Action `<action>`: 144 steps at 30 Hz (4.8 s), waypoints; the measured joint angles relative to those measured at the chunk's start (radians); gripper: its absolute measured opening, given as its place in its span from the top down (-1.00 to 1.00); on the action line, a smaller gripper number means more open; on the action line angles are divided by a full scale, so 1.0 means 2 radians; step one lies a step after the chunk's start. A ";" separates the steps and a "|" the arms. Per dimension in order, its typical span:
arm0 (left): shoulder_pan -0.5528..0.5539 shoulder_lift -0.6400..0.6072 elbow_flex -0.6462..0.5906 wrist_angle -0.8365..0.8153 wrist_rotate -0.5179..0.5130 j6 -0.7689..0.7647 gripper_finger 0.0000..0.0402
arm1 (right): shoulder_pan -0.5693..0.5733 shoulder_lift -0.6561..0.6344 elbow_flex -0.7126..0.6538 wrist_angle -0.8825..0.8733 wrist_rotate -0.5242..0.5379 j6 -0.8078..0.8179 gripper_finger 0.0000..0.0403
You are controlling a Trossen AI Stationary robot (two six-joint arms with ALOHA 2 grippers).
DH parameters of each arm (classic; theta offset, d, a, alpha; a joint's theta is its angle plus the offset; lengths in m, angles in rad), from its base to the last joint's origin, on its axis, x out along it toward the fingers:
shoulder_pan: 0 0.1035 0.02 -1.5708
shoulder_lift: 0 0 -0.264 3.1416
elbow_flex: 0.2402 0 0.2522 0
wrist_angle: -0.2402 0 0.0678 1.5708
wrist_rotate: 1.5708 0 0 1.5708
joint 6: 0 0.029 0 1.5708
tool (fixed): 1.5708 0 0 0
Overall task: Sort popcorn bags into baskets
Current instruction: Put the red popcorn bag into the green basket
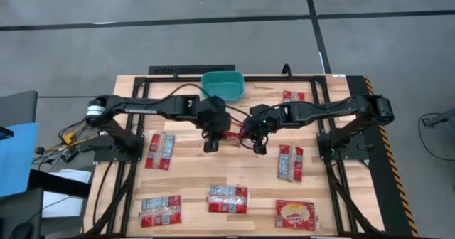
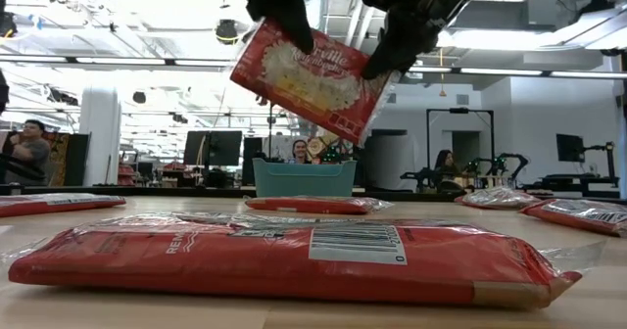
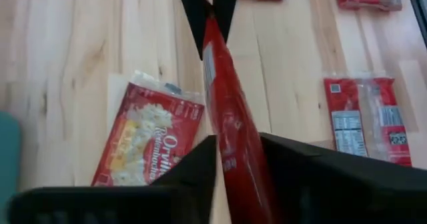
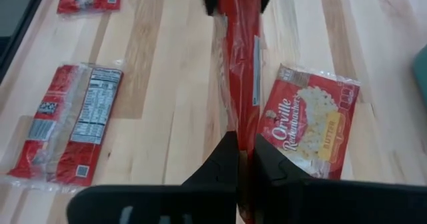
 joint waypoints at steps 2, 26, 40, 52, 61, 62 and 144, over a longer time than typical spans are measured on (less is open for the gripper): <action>0.001 0.009 0.007 -0.006 0.005 0.000 0.82 | 0.002 0.000 0.000 -0.002 0.000 0.000 0.91; 0.129 -0.041 0.014 -0.006 -0.024 0.108 0.97 | 0.065 0.000 -0.004 0.085 0.257 0.034 0.04; 0.294 0.025 0.014 0.101 0.144 0.190 0.97 | 0.114 0.000 -0.004 0.073 0.339 0.086 0.09; 0.374 0.147 0.013 0.214 0.191 0.186 0.97 | 0.151 0.000 -0.004 0.039 0.389 0.134 0.26; 0.400 0.180 0.013 0.259 0.233 0.194 0.97 | 0.152 0.000 -0.004 0.021 0.410 0.159 0.32; 0.401 0.185 0.013 0.261 0.237 0.195 0.97 | 0.152 0.000 -0.004 0.021 0.410 0.159 0.32; -0.100 -0.429 -0.580 0.333 -0.191 -0.250 0.94 | 0.037 0.236 -0.015 0.405 0.164 0.106 0.44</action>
